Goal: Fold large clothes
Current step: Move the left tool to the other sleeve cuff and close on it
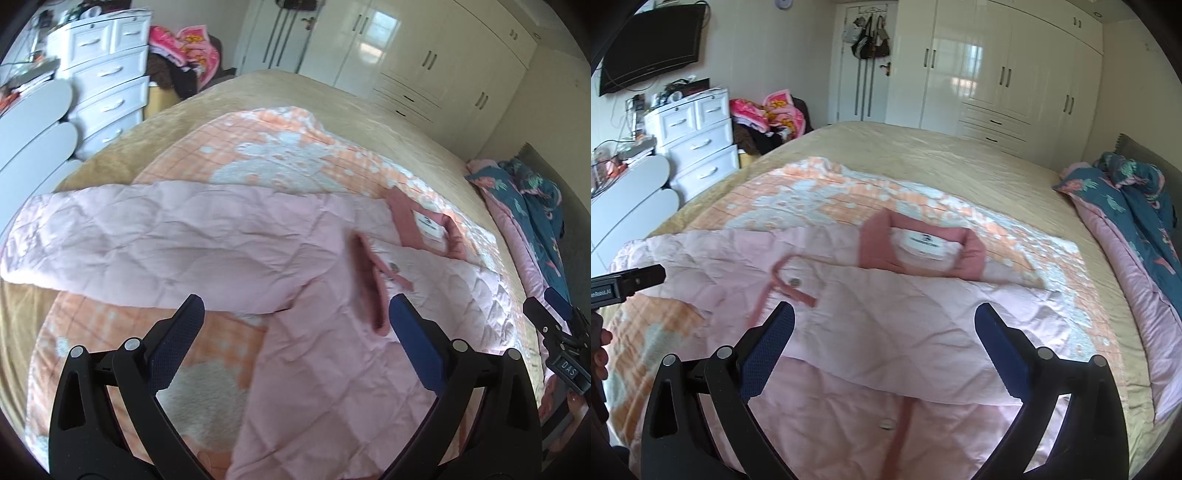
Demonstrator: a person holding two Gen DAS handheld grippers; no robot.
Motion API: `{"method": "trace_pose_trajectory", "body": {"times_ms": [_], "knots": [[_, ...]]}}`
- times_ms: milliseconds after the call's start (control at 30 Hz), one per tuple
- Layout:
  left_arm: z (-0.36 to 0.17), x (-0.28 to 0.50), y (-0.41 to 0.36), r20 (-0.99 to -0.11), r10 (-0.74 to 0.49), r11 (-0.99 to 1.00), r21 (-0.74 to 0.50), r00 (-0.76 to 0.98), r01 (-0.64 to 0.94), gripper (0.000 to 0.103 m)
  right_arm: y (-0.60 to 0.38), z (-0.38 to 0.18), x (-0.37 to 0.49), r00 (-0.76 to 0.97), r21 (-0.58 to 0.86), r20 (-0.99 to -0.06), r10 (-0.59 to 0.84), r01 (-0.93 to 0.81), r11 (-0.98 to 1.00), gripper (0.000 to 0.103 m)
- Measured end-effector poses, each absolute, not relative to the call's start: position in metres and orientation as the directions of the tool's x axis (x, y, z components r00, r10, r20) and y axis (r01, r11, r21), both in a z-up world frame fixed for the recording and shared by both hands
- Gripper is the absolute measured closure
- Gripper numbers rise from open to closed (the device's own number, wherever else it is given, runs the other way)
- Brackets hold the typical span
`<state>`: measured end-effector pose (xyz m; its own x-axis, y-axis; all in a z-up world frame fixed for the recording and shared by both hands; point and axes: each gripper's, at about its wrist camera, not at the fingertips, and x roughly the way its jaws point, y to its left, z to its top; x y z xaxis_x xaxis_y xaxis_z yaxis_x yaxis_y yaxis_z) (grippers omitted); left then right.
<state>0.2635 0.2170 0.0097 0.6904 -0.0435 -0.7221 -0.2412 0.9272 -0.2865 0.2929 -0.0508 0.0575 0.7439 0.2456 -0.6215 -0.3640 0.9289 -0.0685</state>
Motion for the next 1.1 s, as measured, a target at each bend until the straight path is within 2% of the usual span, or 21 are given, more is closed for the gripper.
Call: {"method": "trace_pose_trajectory", "body": {"times_ms": [733, 1100], "knots": [[-0.034, 0.218, 0.335, -0.769, 0.093, 0.81, -0.311, 0.632, -0.498, 0.009, 0.086, 0.037, 0.277, 0.626, -0.003, -0.657, 0.42, -0.559, 0.829, 0.005], [-0.068, 0.207, 0.39, -0.798, 0.138, 0.719, -0.327, 0.587, -0.613, 0.009, 0.132, 0.022, 0.266, 0.575, 0.007, -0.678, 0.459, -0.619, 0.785, 0.005]]}}
